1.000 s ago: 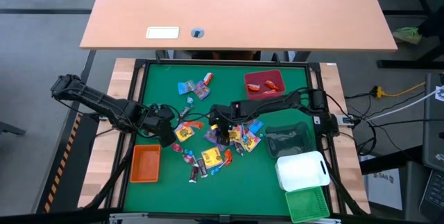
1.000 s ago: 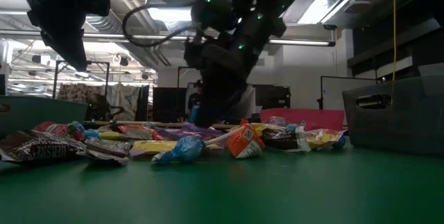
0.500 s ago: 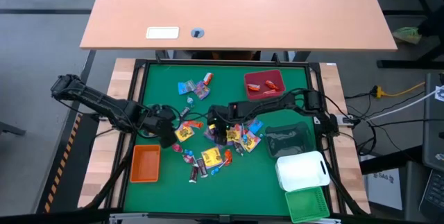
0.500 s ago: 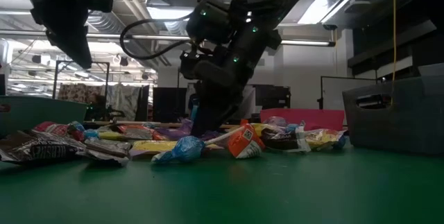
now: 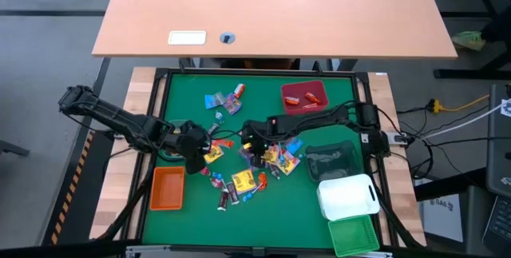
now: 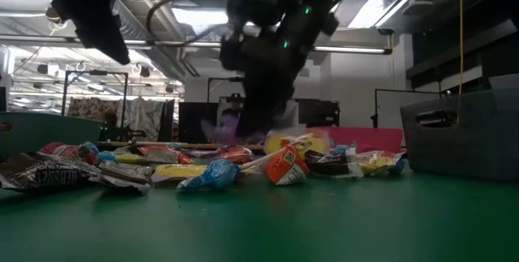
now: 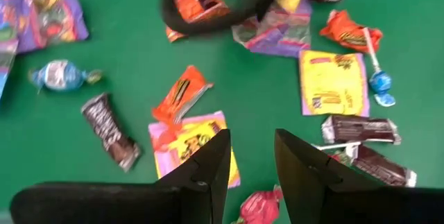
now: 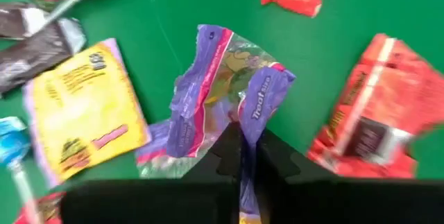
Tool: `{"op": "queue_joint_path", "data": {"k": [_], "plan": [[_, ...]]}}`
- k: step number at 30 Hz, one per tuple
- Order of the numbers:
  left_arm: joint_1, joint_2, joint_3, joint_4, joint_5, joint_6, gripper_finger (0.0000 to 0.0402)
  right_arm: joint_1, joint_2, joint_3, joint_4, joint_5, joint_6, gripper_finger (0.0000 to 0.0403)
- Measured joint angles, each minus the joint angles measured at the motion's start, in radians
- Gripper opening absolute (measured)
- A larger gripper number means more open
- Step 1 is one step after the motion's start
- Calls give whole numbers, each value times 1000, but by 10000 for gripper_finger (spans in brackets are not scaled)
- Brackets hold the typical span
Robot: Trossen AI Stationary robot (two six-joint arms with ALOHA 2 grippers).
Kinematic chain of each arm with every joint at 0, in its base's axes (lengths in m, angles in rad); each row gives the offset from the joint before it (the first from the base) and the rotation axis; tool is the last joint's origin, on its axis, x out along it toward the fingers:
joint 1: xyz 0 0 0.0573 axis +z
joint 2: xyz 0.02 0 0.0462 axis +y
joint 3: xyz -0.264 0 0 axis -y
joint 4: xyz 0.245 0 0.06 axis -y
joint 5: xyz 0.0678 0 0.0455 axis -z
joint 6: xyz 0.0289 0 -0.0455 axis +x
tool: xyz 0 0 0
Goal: Sort candy
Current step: Put the violet candy into the black bin
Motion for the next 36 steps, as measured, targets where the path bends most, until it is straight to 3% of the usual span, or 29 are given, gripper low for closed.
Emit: {"op": "queue_joint_path", "data": {"k": [7,14,20,25,36], "plan": [[0,0,0,115,0,123,102,0,-139,2,-183,-42,-14,10],[0,0,0,192,0,191,102,22,-272,2,-510,-94,-22,9],[0,0,0,197,2,189,102,116,-309,2,-736,-56,-23,4],[0,13,0,201,79,219,102,204,-310,2,-912,34,-19,3],[-18,155,0,270,122,284,111,264,-310,2,-1068,214,92,4]]}}
